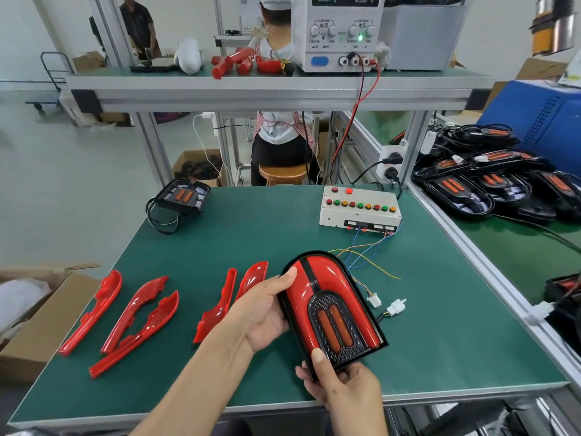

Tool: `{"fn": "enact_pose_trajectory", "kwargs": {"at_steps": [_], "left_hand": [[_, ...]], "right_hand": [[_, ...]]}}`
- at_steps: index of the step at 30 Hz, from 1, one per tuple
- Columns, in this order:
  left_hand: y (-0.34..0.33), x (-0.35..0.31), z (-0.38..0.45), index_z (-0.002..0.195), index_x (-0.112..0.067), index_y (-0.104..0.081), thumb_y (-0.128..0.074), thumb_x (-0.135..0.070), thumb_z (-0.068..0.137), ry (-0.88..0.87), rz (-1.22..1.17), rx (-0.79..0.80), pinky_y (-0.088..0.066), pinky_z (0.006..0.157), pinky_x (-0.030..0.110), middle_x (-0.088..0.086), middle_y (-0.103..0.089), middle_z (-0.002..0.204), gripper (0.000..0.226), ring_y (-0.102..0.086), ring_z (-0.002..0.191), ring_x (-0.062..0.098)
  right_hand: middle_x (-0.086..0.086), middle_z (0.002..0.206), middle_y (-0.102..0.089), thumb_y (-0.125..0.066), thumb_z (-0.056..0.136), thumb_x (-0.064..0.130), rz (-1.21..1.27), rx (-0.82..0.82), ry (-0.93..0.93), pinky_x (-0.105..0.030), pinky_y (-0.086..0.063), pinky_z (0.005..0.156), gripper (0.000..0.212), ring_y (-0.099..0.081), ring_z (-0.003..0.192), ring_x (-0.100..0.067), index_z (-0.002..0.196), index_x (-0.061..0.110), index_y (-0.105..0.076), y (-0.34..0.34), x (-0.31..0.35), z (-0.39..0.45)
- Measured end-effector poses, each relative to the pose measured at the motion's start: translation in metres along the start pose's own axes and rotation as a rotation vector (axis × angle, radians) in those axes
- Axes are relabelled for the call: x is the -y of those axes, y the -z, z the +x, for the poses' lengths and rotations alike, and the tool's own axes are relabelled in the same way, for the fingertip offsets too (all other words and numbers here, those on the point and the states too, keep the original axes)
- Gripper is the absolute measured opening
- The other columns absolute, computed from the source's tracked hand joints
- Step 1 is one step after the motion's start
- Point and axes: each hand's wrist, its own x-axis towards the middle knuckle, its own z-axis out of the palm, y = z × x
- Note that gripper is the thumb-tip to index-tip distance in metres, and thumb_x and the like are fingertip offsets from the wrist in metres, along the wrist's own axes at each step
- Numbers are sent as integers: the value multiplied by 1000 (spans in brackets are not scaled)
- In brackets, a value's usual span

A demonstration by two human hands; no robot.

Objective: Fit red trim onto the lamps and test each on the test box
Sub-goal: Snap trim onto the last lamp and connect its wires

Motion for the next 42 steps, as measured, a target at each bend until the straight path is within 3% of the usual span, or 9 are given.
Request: {"fn": "enact_pose_trajectory", "kwargs": {"at_steps": [12, 19, 22, 28, 33, 36, 38, 40, 42], "left_hand": [[-9, -17, -2, 128, -10, -68, -57, -34, 100, -60, 63, -58, -54, 87, 41, 9, -75, 104, 39, -70, 90, 23], [-4, -15, -4, 102, -15, -79, -63, -35, 90, -24, 30, -24, -54, 89, 43, 8, -77, 100, 29, -73, 84, 21], [-5, -13, -5, 93, -18, -82, -64, -36, 82, -20, 17, 2, -56, 79, 39, 5, -78, 93, 28, -74, 77, 19], [-6, -15, -5, 115, -18, -68, -64, -36, 86, -13, 42, 4, -58, 71, 35, 5, -76, 92, 34, -73, 76, 19], [-4, -16, -3, 115, -18, -67, -58, -32, 97, -44, 104, -20, -57, 69, 35, 2, -75, 88, 24, -72, 74, 18], [-3, -19, -6, 94, -19, -72, -59, -30, 97, -106, 160, -7, -56, 64, 32, 2, -75, 83, 16, -71, 70, 16], [-5, -19, -9, 95, -17, -73, -60, -28, 98, -138, 209, 5, -57, 61, 31, 4, -75, 86, 17, -71, 70, 16], [-6, -18, -12, 104, -14, -74, -61, -27, 99, -166, 260, 21, -57, 65, 32, 7, -73, 92, 19, -69, 73, 17], [-9, -18, -14, 111, -10, -73, -62, -27, 99, -188, 300, 39, -53, 72, 35, 11, -72, 97, 24, -67, 78, 20]], "right_hand": [[-15, 78, -78, -76, 90, 19, -169, 104, -41, -27, -58, 54, 29, -78, 73, -29, 88, -8, -66, -5, 4, -2], [-19, 86, -78, -74, 89, 21, -50, 123, -119, -30, -61, 57, 31, -78, 79, -32, 97, -8, -66, -7, 8, -8], [-22, 85, -77, -76, 86, 21, -32, 125, -99, -29, -60, 55, 32, -78, 78, -34, 95, -9, -67, -6, 6, -8], [-23, 86, -77, -78, 67, 32, 4, 114, -99, -27, -58, 51, 49, -78, 77, -34, 92, -10, -70, -5, 6, -10], [-15, 77, -78, -66, 89, 57, -438, 275, -202, -33, -61, 69, 57, -77, 72, -26, 84, 2, -78, 0, 31, -23], [-6, 61, -73, -67, 87, 61, -723, 406, 34, -24, -50, 55, 51, -62, 48, -15, 71, 14, -77, 3, 60, -28], [-6, 54, -65, -68, 84, 59, -547, 326, 288, -23, -40, 45, 47, -49, 40, -14, 70, 15, -71, -1, 86, -25], [4, 65, -68, -63, 87, 53, -485, 123, 643, -16, -44, 55, 31, -56, 53, -7, 77, 25, -72, -7, 111, -5], [16, 92, -70, -62, 92, 48, -717, -9, 841, -21, -49, 83, 17, -62, 88, -3, 97, 34, -73, -18, 134, 23]]}}
